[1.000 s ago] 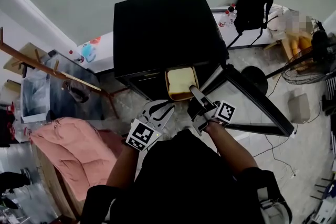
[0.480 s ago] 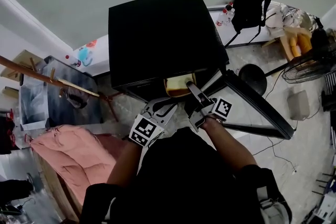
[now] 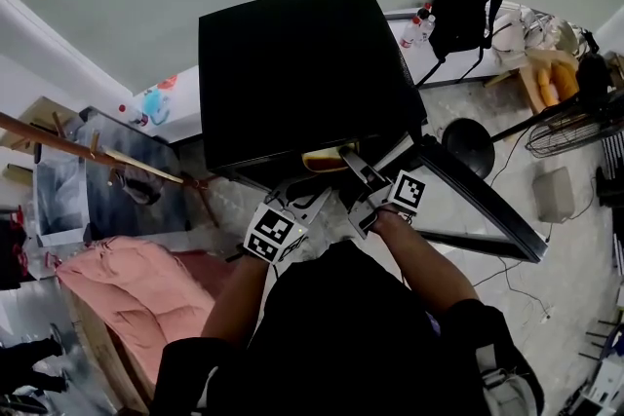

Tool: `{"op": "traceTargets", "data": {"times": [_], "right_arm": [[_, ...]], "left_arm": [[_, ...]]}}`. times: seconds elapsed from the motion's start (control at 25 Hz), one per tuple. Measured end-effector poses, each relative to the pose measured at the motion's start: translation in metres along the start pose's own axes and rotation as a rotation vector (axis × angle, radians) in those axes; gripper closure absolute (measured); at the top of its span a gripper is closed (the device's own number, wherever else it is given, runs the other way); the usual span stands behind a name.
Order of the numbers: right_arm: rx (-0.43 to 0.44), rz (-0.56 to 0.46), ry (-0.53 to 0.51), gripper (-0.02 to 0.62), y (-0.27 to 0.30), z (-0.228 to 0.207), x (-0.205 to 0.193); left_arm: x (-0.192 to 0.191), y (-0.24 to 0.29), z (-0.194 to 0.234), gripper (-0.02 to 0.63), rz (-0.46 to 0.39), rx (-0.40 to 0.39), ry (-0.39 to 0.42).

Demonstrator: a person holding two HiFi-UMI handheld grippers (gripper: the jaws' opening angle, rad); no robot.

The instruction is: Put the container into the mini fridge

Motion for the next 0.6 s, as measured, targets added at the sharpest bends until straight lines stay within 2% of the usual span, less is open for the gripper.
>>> {"op": "traceTargets", "data": {"times": [0.08, 0.2, 0.36, 0.48, 0.6], "right_arm": [[-0.008, 0.008, -0.018, 0.357, 0.001, -0.001, 0.001], [-0.015, 0.018, -0.038, 0.312, 0.003, 0.0, 0.002], [-0.016, 0.014, -0.051, 0.297, -0.002, 0.002, 0.001], [-0.025, -0.016, -0.043, 0.293, -0.012, 0.003, 0.001], [-0.043, -0.061, -0.021, 0.296, -0.027, 0.006, -0.002]], "left_arm": [[-0.001, 0.001, 0.002, 0.512, 0.007, 0.0, 0.006], [-0.001, 0.005, 0.003, 0.514, 0.017, -0.001, 0.023], [-0.001, 0.01, 0.0, 0.514, 0.027, -0.008, 0.027], [0.0, 0.015, -0.001, 0.514, 0.032, -0.011, 0.034], [0.003, 0.02, 0.003, 0.514, 0.022, -0.008, 0.005]]}}
Point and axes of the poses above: the fingertips, and each gripper's own axes: y forward along the fingers, z to its left, x out of its top, the point moved 8 cm from there along -y, backward along the fingers, and after that the axes turned 15 degrees about x, right-handed, at the moved point
